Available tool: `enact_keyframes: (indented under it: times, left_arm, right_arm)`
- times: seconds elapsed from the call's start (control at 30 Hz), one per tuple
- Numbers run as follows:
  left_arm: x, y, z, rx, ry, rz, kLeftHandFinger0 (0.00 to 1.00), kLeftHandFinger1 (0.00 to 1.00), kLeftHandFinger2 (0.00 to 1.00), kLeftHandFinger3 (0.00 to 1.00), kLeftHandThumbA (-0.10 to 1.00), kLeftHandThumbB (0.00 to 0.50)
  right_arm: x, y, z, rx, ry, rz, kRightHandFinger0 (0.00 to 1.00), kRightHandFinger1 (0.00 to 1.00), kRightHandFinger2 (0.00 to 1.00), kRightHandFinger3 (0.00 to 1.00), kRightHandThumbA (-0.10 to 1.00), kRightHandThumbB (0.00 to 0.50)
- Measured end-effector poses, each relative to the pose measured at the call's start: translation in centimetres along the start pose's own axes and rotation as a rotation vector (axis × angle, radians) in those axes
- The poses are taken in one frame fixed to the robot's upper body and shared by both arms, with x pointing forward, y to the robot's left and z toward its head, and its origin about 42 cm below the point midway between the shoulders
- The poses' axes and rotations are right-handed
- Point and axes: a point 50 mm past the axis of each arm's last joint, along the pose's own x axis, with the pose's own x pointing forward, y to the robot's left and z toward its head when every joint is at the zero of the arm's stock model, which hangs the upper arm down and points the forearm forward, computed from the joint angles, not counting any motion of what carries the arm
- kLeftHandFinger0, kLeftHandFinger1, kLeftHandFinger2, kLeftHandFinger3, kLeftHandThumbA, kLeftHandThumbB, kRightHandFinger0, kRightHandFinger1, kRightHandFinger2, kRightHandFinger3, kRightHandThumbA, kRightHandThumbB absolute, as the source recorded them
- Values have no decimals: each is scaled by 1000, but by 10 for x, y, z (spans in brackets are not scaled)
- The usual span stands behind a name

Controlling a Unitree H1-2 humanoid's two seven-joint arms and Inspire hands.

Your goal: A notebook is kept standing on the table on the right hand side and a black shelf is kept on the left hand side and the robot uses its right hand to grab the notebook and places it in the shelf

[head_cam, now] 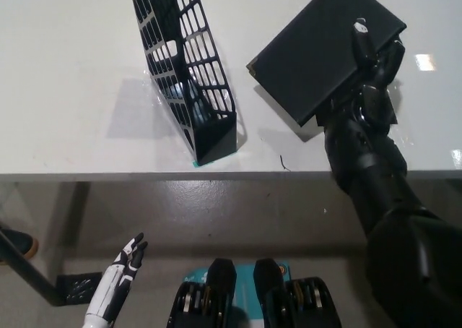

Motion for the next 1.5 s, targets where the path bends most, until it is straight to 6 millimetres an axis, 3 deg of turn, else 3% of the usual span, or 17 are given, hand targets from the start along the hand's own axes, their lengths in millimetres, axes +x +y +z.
enact_keyframes:
  times: [0.07, 0.1, 0.17, 0.2, 0.27, 0.37, 0.47, 0.57, 0.67, 0.73, 0.83, 1.07, 1.27, 1.5]
  left_arm:
    - [0, 0, 0, 0, 0, 0, 1000, 1000, 1000, 1000, 1000, 115]
    - [0, 0, 0, 0, -1, 0, 1000, 1000, 1000, 1000, 1000, 123]
    - [0, 0, 0, 0, 0, 0, 1000, 1000, 1000, 1000, 1000, 114]
    - [0, 0, 0, 0, 1, 0, 1000, 1000, 1000, 1000, 1000, 112]
    - [0, 0, 0, 0, 3, 0, 1000, 1000, 1000, 1000, 1000, 105]
    - [0, 0, -1, 0, 5, 0, 1000, 1000, 1000, 1000, 1000, 120]
    - [0, 0, -1, 0, 9, -1, 1000, 1000, 1000, 1000, 1000, 113]
    - [0, 0, -2, 0, 13, -1, 1000, 1000, 1000, 1000, 1000, 120]
    - [0, 0, -3, 0, 17, -2, 1000, 1000, 1000, 1000, 1000, 142]
    - [0, -1, -3, 0, 18, -2, 1000, 1000, 1000, 1000, 1000, 146]
    - [-1, -1, -3, 0, 20, -2, 1000, 1000, 1000, 1000, 1000, 157]
    - [-1, -1, -3, 2, 21, -2, 1000, 1000, 1000, 1000, 1000, 154]
    - [-1, -1, -2, 4, 18, -3, 1000, 1000, 1000, 1000, 1000, 159]
    - [0, 0, -1, 4, 12, -2, 1000, 1000, 1000, 1000, 1000, 160]
  right_arm:
    - [0, -3, 3, -2, -23, 2, 0, 141, 719, 786, -100, 56]
    - [0, -4, 5, -11, -44, 6, 0, 131, 674, 669, -100, 54]
    - [0, -3, 14, -30, -107, 17, 0, 114, 559, 562, -100, 66]
    - [-1, -3, 18, -36, -136, 22, 0, 75, 489, 559, -100, 79]
    - [-3, -1, 29, -50, -202, 48, 0, 41, 446, 577, -100, 88]
    - [-7, -1, 42, -61, -284, 74, 0, 53, 532, 675, -100, 83]
    - [-14, -3, 53, -69, -351, 98, 0, 3, 483, 674, -100, 103]
    - [-22, -7, 60, -85, -409, 118, 0, 49, 563, 777, -100, 97]
    - [-35, -7, 66, -95, -459, 141, 0, 80, 604, 758, -100, 117]
    - [-44, -7, 67, -102, -485, 157, 0, 142, 684, 773, -100, 105]
    - [-59, 0, 72, -109, -531, 194, 0, 129, 649, 762, -100, 95]
    - [-108, 41, 96, -99, -676, 327, 0, 86, 561, 736, -100, 85]
    - [-162, 94, 118, -97, -822, 474, 0, 53, 557, 738, -100, 82]
    - [-203, 156, 153, -115, -998, 586, 0, 30, 569, 764, -100, 67]
